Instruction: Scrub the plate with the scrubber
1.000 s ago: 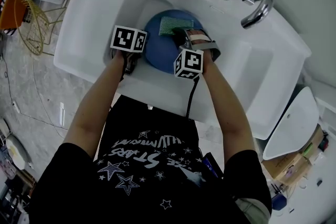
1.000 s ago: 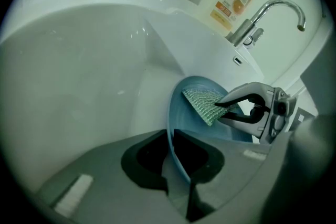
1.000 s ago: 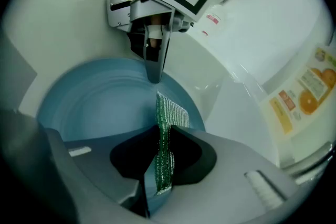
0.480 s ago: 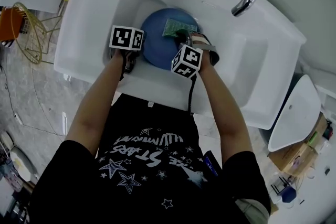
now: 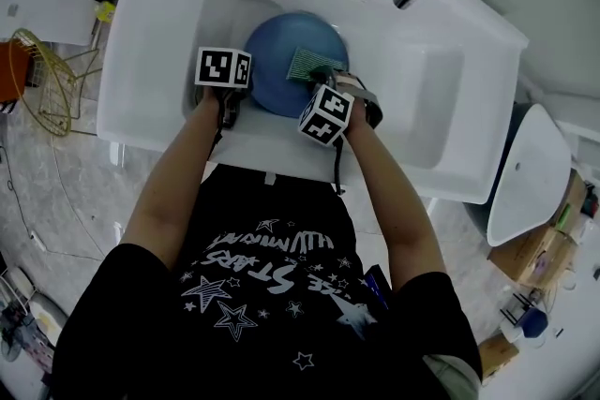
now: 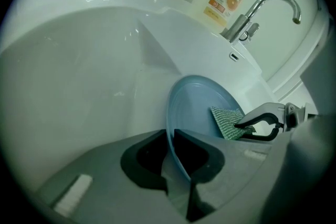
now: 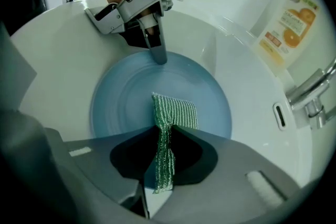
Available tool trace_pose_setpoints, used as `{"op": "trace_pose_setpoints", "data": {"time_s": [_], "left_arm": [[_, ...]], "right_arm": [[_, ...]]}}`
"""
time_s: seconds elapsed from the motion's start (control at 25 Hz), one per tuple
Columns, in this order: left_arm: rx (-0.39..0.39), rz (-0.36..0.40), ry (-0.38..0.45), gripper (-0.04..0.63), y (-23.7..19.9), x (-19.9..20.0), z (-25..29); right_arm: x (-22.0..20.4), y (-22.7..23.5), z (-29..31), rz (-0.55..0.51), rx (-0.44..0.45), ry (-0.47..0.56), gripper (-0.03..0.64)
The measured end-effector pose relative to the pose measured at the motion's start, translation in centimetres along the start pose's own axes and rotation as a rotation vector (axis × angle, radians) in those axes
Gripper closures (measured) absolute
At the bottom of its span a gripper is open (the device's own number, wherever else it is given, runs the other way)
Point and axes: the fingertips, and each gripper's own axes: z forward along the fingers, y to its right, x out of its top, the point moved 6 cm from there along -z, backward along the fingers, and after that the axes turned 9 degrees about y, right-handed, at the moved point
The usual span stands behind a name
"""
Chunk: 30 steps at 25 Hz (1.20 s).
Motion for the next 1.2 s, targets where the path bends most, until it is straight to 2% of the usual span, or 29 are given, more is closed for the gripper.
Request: {"op": "trace_pose_setpoints", "data": {"time_s": [0.24, 0.56, 0.84, 1.0, 1.2], "left_arm": [[0.014, 0.064, 0.006, 0.535, -0.1, 0.3, 0.3], [0.002, 0.034, 0.002, 0.537, 0.0, 0.2, 0.1], [-0.045, 0.001, -0.001, 0.543, -0.3, 0.0, 0.7], [-0.076, -0.026, -0.008, 0.543, -0.2, -0.1, 0.7], [-0.141, -0.033, -0.02, 0.533, 0.0, -0.2, 0.3]], "right_arm": [[0.8, -1.7, -0.9, 0.121, 0.081, -0.028, 0.52], [3.3, -3.9, -2.0, 0.248, 0.191, -0.022, 0.518], [5.1, -4.7, -2.0, 0.299, 0.289, -0.032, 0.518], [5.1, -4.0, -2.6, 0.348, 0.253, -0.017, 0.518], [4.9, -2.3, -4.2, 0.415, 0.105, 0.033, 0.52]]}}
